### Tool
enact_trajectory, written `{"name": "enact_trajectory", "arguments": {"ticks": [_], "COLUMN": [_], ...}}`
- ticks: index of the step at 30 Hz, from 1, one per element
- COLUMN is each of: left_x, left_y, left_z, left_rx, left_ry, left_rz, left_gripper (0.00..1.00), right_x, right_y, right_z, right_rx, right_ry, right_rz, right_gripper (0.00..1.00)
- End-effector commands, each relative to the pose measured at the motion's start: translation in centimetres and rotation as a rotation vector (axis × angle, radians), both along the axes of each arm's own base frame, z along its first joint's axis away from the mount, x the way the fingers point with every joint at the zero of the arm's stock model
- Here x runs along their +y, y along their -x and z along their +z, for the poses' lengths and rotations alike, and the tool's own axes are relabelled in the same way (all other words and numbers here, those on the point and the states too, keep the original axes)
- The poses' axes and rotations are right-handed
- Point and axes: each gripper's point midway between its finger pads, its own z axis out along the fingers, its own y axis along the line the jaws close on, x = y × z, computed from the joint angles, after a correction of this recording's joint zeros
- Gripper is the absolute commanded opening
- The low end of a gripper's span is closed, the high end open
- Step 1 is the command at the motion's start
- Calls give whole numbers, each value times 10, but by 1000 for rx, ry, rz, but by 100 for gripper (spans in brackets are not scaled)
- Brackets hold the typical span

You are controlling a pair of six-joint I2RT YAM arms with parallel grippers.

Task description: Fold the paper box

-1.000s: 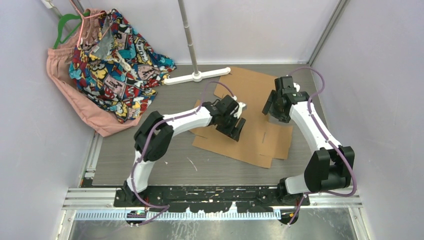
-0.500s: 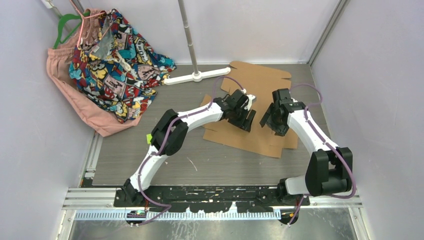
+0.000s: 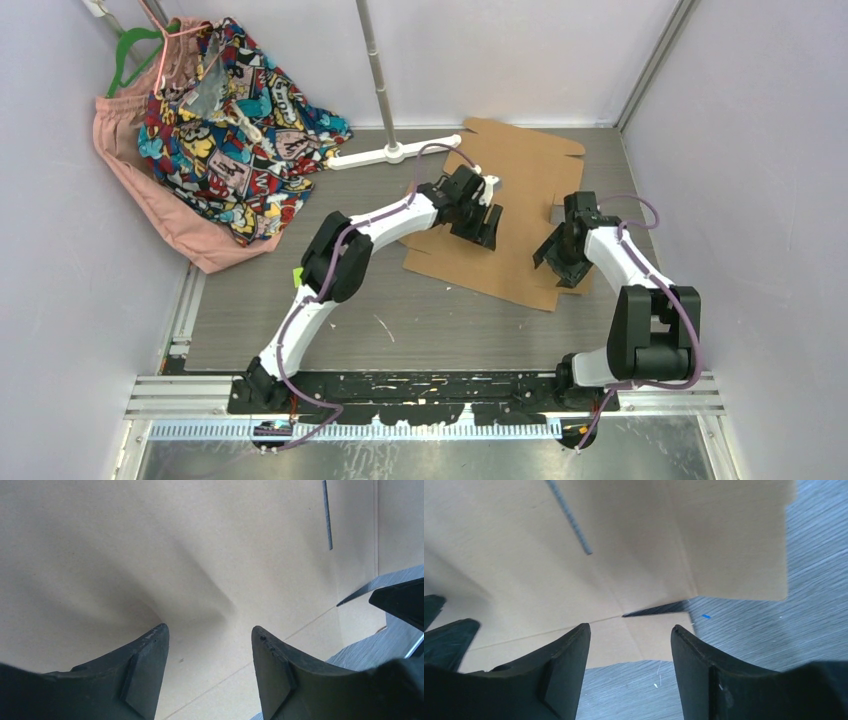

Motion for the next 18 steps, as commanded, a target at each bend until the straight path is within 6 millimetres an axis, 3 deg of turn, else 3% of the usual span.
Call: {"name": "enact_trajectory", "arguments": {"ticks": [1, 10, 18], "left_x": [31, 36, 29], "left_y": [-37, -57, -65], "left_z": [-22, -17, -14], "left_rx": [-28, -21, -17], "left_ry": [-66, -27, -2], "left_rz": [79, 101, 94], "left_gripper": [63, 63, 64], "right_x": [2, -4, -11], "right_y": [-4, 10, 24], "right_z": [-3, -6, -14], "right_rx": [-8, 37, 91], "right_ry": [-33, -1, 40], "right_rz": [-26, -45, -43], "right_gripper": [65, 65, 66]}}
